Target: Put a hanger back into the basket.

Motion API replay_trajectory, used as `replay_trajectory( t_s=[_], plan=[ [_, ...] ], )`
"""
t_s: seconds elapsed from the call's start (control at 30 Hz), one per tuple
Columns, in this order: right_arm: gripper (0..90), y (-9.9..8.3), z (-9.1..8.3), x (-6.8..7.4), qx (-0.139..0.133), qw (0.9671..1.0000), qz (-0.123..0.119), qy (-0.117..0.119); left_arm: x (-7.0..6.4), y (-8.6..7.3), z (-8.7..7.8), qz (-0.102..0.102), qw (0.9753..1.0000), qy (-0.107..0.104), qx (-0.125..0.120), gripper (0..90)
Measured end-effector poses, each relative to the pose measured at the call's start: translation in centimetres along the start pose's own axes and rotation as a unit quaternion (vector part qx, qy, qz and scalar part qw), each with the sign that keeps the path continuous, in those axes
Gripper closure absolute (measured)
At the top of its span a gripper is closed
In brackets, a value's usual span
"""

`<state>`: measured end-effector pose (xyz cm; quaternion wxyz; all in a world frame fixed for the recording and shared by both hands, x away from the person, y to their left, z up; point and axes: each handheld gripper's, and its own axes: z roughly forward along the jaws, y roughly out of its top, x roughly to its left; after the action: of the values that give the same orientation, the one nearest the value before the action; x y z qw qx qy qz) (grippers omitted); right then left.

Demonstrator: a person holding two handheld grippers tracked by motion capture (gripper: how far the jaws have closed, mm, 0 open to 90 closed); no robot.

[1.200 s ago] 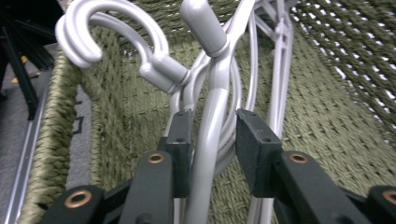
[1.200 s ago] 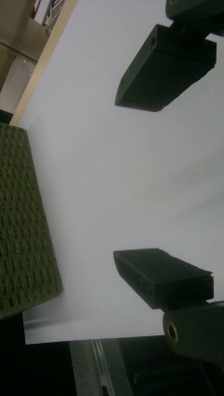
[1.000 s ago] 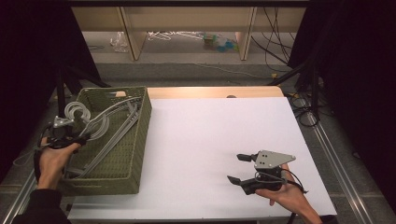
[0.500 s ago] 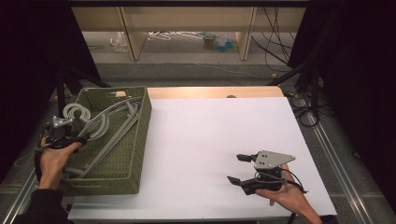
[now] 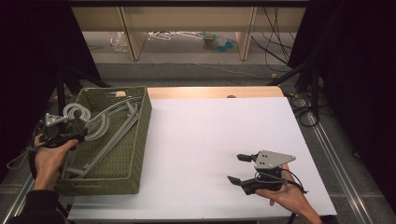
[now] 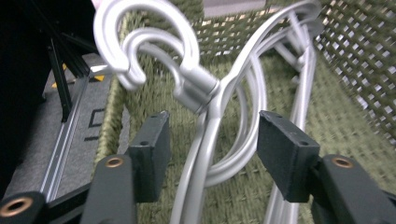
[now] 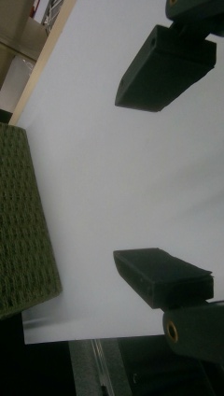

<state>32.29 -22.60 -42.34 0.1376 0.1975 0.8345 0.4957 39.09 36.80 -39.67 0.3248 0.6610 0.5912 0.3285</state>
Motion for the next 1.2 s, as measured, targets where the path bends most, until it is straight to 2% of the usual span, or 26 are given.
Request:
replay_trajectory(
  t_s=[0.1, 0.2, 0.27, 0.3, 0.33, 0.43, 0.47, 0.53, 0.67, 0.7, 0.73, 0.77, 1.1, 1.2],
  plan=[
    [22.7, 0.0, 0.0, 0.0, 0.0, 1.0, 0.002, 0.0, -0.8, 0.4, -0.7, -0.012, 0.9991, -0.035, -0.018, 35.8],
    [22.6, -0.1, 0.0, 0.0, 0.001, 1.0, 0.003, -0.003, -1.9, 0.8, -1.4, 0.007, 0.9983, -0.048, -0.032, 32.6],
    [22.7, -0.1, 0.0, 0.0, 0.0, 1.0, 0.004, -0.005, -2.5, 1.2, -2.0, 0.01, 0.997, -0.062, -0.046, 31.3],
    [22.6, -0.1, 0.0, 0.0, -0.001, 1.0, 0.004, -0.006, -3.1, 1.6, -2.4, 0.01, 0.9956, -0.074, -0.057, 30.0],
    [22.6, -0.1, 0.0, 0.0, 0.0, 1.0, 0.005, -0.006, -3.1, 1.6, -2.4, 0.01, 0.9956, -0.074, -0.057, 29.2],
    [22.6, -0.1, 0.0, 0.0, 0.004, 0.9999, 0.007, -0.007, -4.2, 2.0, -2.9, 0.012, 0.9924, -0.096, -0.076, 28.3],
    [22.7, -0.1, 0.0, 0.0, 0.004, 0.9999, 0.008, -0.007, -5.0, 2.1, -3.0, 0.016, 0.9906, -0.106, -0.085, 27.5],
    [22.7, -0.1, 0.0, 0.0, 0.003, 1.0, 0.008, -0.005, -5.4, 2.2, -3.1, 0.019, 0.9897, -0.112, -0.087, 27.3],
    [22.7, -0.1, 0.0, 0.1, -0.002, 0.9999, 0.011, -0.01, -6.8, 2.2, -3.3, 0.017, 0.9854, -0.144, -0.09, 26.6],
    [22.7, -0.2, 0.0, 0.1, -0.001, 0.9999, 0.011, -0.009, -7.5, 2.3, -3.5, 0.016, 0.9835, -0.153, -0.096, 26.2],
    [22.7, -0.2, 0.0, 0.0, -0.001, 0.9999, 0.012, -0.01, -7.5, 2.3, -3.5, 0.016, 0.9835, -0.153, -0.096, 25.7],
    [22.6, -0.2, -0.1, 0.1, -0.001, 0.9998, 0.014, -0.012, -7.7, 2.3, -3.5, 0.017, 0.9825, -0.158, -0.098, 25.5],
    [22.6, -0.3, 0.0, 0.1, -0.005, 0.9997, 0.02, -0.01, -10.3, 2.2, -4.5, 0.025, 0.971, -0.205, -0.12, 19.9],
    [22.6, -0.3, 0.1, 0.2, -0.008, 0.9996, 0.023, -0.012, -11.0, 2.2, -4.8, 0.035, 0.9691, -0.212, -0.12, 18.4]
  ],
)
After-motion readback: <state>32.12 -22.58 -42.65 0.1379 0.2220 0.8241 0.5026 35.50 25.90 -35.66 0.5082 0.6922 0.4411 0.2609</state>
